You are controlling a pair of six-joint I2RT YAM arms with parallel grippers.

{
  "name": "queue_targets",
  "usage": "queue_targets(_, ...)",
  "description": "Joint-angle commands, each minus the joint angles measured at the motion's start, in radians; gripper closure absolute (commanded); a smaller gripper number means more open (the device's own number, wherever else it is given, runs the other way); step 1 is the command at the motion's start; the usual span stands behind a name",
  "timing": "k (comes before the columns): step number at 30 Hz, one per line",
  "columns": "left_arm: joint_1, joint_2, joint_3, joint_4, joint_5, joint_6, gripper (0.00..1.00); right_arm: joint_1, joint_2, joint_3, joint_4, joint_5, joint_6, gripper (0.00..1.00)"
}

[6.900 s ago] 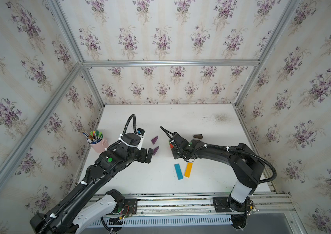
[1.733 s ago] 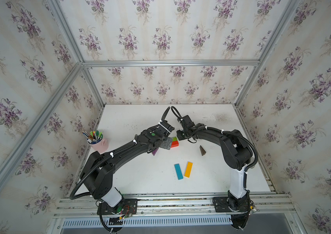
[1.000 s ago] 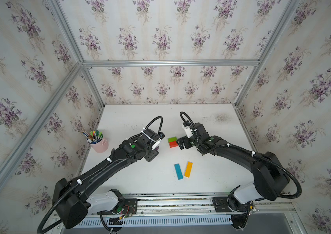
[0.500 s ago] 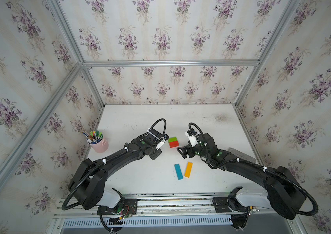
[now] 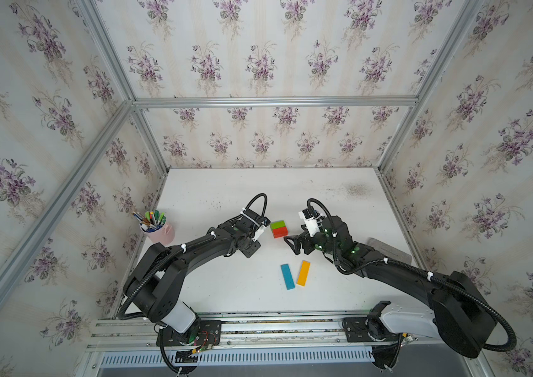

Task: Assemble a small pinwheel with building blocks
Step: Pick up the building block from the center of the board.

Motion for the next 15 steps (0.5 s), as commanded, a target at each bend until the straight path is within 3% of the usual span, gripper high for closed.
queue_targets(1,0.009,0.018,0.014,0.030,-0.009,-0.013,0.60,-0.001,-0.003,0.001,0.018,0.000,-0.009,0.00)
queue_targets(15,0.038,0.038,0.028,0.018,0.063,-0.013,0.63,-0.001,0.001,0.003,0.018,-0.007,-0.010,0.00)
